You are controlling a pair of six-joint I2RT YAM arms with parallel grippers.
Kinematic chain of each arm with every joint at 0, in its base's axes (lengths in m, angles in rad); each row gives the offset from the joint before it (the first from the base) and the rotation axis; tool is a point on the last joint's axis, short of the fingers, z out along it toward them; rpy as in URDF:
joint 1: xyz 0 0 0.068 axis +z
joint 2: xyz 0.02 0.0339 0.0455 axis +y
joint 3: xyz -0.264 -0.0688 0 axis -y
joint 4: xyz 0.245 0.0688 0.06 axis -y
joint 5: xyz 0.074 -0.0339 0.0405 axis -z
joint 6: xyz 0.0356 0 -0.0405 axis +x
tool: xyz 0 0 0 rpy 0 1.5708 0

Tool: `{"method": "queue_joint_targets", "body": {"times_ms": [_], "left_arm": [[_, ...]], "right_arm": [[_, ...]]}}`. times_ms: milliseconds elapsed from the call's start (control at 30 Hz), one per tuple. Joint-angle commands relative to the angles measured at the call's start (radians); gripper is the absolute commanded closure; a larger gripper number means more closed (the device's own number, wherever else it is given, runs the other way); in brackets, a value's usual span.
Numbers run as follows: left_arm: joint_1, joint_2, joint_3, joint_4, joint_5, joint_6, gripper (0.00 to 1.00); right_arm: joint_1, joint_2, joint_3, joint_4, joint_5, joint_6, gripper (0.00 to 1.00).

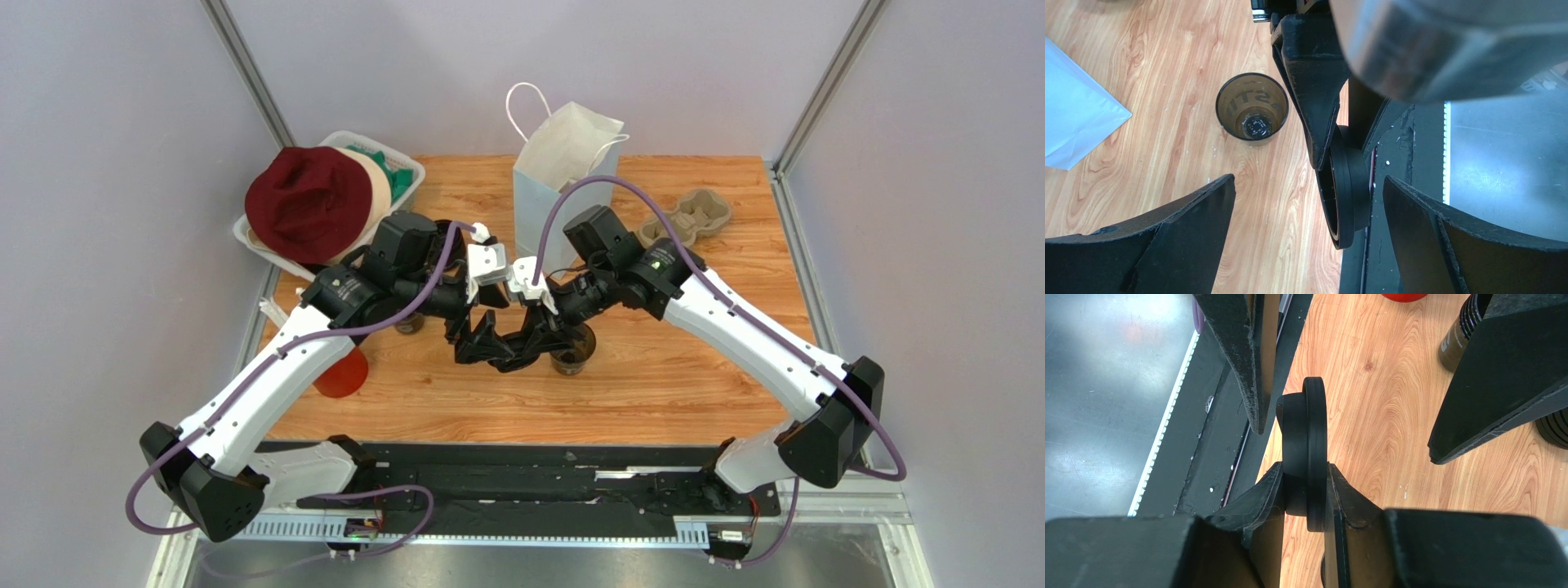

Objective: Pack the takeout coffee

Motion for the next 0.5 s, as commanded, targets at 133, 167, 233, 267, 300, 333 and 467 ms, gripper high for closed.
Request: {"method": "queue_joint_targets", "body": {"times_ms": [133,167,233,267,300,333,467], "left_arm": [[0.008,-0.061,-0.035,0.060,0.008,-0.029,0.01],[0.011,-0.061,-0.036,0.061,0.009,-0.032,0.01],[0.025,-0.065,-0.042,0.071,0.028,-0.044,0.01],[0.034,-0.071,-0.044,0.072,0.032,-0.047,0.01],[0.039,-0.075,-0.045,0.078,0.037,-0.052,0.01],[0.041,-0.078,-0.049,0.080,0.041,-0.053,0.01],[0.042,-0.073,-0.052,0.091,0.052,-0.059,0.01]], "right_arm": [[0.000,-0.073,-0.013,0.064,-0.024,0.021,0.92],[-0.002,-0.076,-0.013,0.064,-0.031,0.026,0.92],[-0.015,-0.082,-0.012,0.068,-0.059,0.041,0.92],[-0.020,-0.085,-0.013,0.073,-0.070,0.046,0.92],[-0.025,-0.093,-0.015,0.077,-0.087,0.050,0.92],[-0.029,-0.095,-0.021,0.086,-0.090,0.056,0.92],[-0.029,-0.087,-0.027,0.100,-0.104,0.072,0.92]]}}
